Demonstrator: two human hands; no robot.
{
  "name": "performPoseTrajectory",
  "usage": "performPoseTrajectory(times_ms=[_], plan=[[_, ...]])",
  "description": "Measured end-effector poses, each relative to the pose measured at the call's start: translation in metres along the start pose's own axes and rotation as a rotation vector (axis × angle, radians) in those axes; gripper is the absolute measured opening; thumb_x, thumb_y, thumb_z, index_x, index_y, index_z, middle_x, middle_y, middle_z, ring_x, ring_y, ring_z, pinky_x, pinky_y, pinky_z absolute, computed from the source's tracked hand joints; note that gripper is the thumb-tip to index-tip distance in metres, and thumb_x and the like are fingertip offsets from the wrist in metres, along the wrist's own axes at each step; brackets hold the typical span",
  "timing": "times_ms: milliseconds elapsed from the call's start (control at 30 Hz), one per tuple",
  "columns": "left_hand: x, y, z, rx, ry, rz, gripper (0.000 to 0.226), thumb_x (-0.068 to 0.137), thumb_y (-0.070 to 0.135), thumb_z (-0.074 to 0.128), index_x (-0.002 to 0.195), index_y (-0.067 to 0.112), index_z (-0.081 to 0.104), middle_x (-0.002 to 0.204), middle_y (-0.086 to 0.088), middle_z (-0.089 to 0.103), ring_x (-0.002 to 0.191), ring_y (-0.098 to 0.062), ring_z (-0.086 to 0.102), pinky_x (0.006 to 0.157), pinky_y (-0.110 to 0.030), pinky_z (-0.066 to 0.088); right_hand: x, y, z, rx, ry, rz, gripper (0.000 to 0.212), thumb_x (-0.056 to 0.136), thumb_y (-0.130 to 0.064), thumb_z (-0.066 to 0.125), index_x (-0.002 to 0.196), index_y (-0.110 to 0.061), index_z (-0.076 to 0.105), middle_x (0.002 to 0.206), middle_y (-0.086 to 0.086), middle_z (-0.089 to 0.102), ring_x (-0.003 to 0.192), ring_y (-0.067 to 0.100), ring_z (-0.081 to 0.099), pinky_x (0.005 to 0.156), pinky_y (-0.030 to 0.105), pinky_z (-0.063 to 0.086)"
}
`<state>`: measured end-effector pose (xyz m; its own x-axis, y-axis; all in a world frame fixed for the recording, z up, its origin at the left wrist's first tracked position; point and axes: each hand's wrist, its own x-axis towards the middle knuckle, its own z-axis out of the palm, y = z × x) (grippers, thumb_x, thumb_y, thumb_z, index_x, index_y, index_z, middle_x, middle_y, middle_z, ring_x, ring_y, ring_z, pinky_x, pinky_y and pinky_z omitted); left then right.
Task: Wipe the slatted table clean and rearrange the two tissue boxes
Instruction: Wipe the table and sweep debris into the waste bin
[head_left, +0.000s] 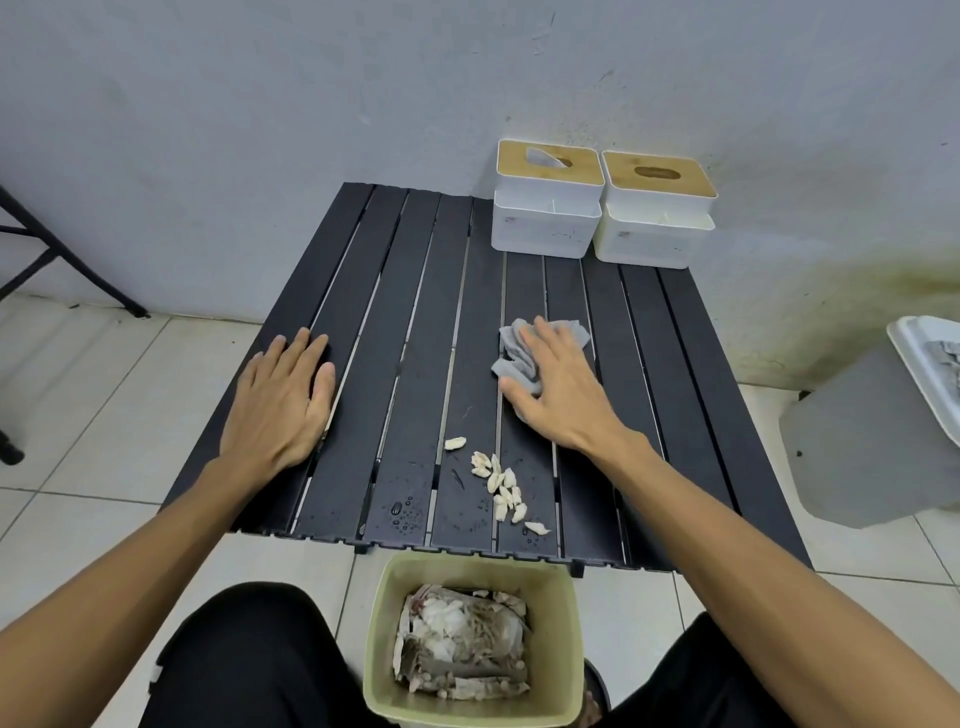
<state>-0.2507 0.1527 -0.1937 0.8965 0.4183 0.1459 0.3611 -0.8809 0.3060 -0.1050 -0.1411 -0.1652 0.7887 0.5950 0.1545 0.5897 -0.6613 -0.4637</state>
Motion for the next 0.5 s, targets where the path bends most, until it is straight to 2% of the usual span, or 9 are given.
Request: performPoseTrajectory(times_ms=[67, 167, 300, 400, 500], plan=[[0.0, 0.0, 0.0, 0.0, 0.006, 0.0, 0.067, 0.099, 0.052, 0.008, 0.154, 0.019, 0.03, 0.162, -0.003, 0.024, 0.15, -0.024, 0.016, 0.122, -0.042, 0.012, -0.004, -0.001, 0.008, -0.033, 0.029, -0.042, 0.061, 0.099, -0.038, 0.048, 0.151, -0.009, 0.036, 0.155, 0.006, 0.038, 0.143, 0.023, 0.033, 0.116, 0.043, 0.032], [0.0, 0.0, 0.001, -0.009, 0.017, 0.009, 0.066, 0.099, 0.051, 0.01, 0.153, 0.019, 0.031, 0.161, -0.004, 0.026, 0.15, -0.025, 0.018, 0.121, -0.042, 0.013, -0.018, -0.008, 0.007, 0.048, -0.006, -0.133, 0.051, 0.101, -0.02, 0.049, 0.15, -0.011, 0.036, 0.15, 0.001, 0.043, 0.136, 0.017, 0.041, 0.109, 0.038, 0.04], [0.001, 0.0, 0.001, -0.009, 0.022, 0.013, 0.067, 0.099, 0.052, 0.009, 0.152, 0.019, 0.032, 0.161, -0.005, 0.027, 0.15, -0.026, 0.018, 0.121, -0.044, 0.014, -0.054, -0.02, -0.001, 0.097, -0.172, -0.296, 0.052, 0.103, -0.012, 0.046, 0.153, -0.018, 0.033, 0.154, -0.005, 0.04, 0.143, 0.01, 0.036, 0.117, 0.028, 0.032], [0.001, -0.001, 0.001, -0.01, 0.02, 0.015, 0.067, 0.099, 0.053, 0.009, 0.153, 0.019, 0.032, 0.161, -0.005, 0.027, 0.15, -0.025, 0.018, 0.121, -0.043, 0.013, -0.078, -0.028, -0.011, 0.185, -0.3, -0.383, 0.049, 0.105, -0.012, 0.045, 0.153, -0.018, 0.036, 0.155, -0.007, 0.041, 0.147, 0.004, 0.03, 0.121, 0.029, 0.027], [0.0, -0.001, 0.001, -0.013, 0.02, 0.011, 0.067, 0.099, 0.053, 0.008, 0.153, 0.02, 0.031, 0.162, -0.003, 0.026, 0.15, -0.023, 0.016, 0.122, -0.042, 0.012, -0.091, -0.032, -0.02, 0.284, -0.375, -0.402, 0.045, 0.104, -0.01, 0.046, 0.149, -0.015, 0.043, 0.149, -0.006, 0.05, 0.142, 0.004, 0.039, 0.118, 0.031, 0.034]])
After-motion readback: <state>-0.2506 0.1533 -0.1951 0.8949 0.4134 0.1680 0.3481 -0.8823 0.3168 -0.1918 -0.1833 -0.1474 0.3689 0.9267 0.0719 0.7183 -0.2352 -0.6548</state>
